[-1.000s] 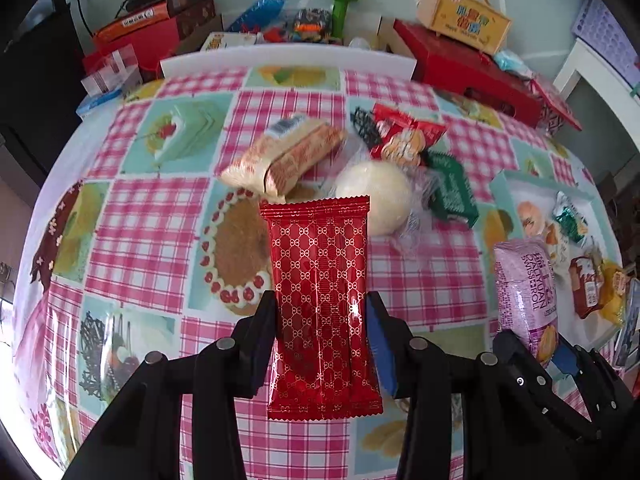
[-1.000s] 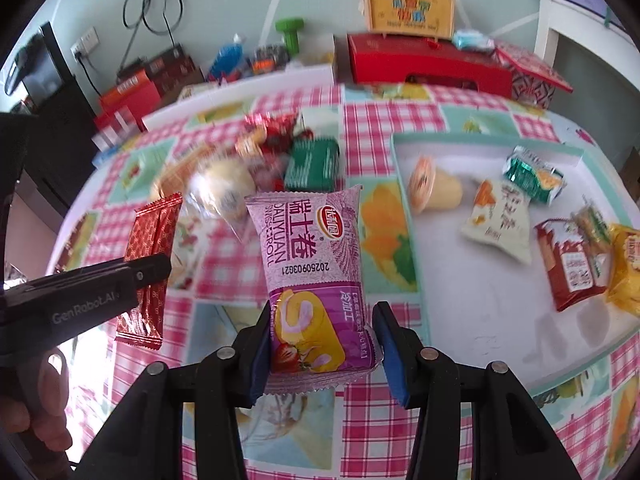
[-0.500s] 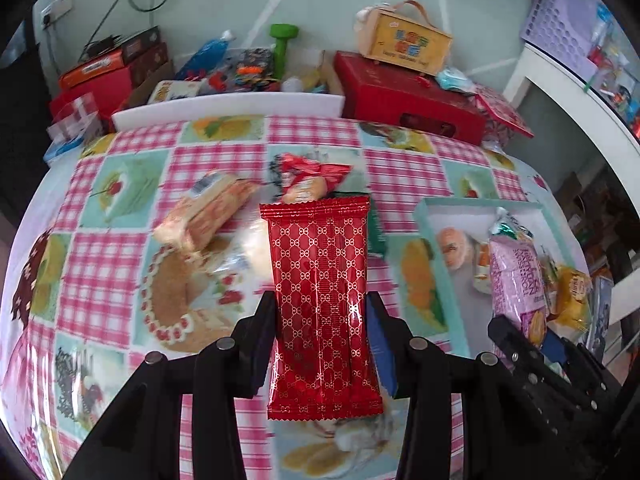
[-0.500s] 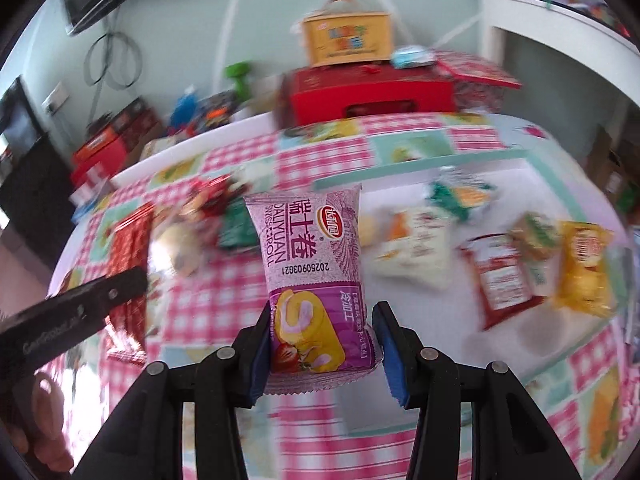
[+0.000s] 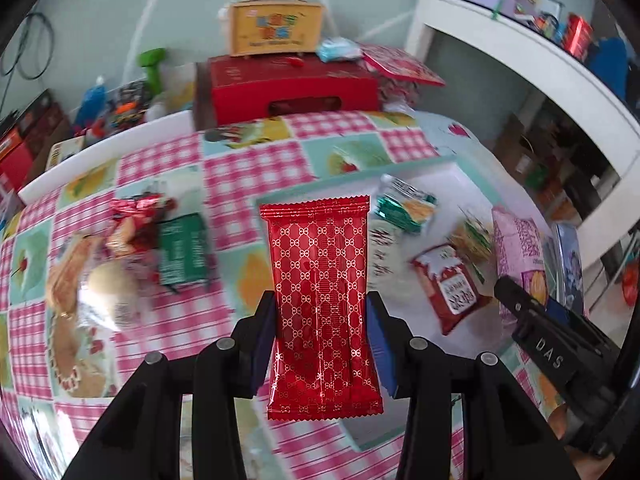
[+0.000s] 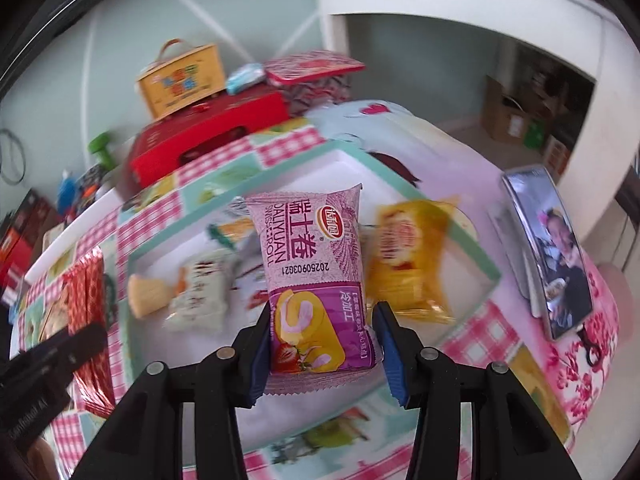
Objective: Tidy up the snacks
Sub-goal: 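Lift both held packs and carry them over the white tray, then open both grippers to drop the packs into the tray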
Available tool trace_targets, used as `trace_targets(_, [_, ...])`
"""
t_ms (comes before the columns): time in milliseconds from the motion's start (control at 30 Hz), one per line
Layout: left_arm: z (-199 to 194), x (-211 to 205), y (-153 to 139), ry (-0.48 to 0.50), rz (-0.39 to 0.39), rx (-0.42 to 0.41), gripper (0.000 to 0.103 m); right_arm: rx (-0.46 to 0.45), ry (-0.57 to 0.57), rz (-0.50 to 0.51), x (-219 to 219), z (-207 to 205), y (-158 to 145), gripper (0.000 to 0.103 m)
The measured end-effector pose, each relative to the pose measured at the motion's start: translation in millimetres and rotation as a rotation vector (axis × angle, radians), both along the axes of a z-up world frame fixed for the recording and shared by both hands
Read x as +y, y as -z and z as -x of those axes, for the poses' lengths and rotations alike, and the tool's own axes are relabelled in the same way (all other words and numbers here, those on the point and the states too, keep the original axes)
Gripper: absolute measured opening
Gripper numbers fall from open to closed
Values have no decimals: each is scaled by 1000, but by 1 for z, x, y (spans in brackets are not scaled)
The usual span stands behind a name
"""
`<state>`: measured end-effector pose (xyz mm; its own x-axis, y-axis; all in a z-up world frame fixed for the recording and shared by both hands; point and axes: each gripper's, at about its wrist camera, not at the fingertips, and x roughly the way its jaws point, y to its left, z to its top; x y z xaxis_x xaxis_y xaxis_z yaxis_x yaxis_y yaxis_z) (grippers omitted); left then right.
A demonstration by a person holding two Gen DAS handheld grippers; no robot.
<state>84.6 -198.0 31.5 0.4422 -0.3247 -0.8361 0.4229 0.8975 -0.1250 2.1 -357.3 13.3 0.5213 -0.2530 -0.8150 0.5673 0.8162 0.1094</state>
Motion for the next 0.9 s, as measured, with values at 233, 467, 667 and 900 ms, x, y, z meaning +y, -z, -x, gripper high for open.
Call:
trace_targets(233, [9,-19,20,34,-59,26,55,23,-14,-26,-1,-2,10,52])
trace_targets(467, [8,-9,21,7,-62,38,66,30,-19,-37,-1,-2,14,56])
trace_targets(667, [8,6,14,-38,-59,30,79,13,-61,-18,7,-6,12,85])
trace_targets(900, [2,37,12,-200,-78,19,95,-13,-91,27,17,-8,6,103])
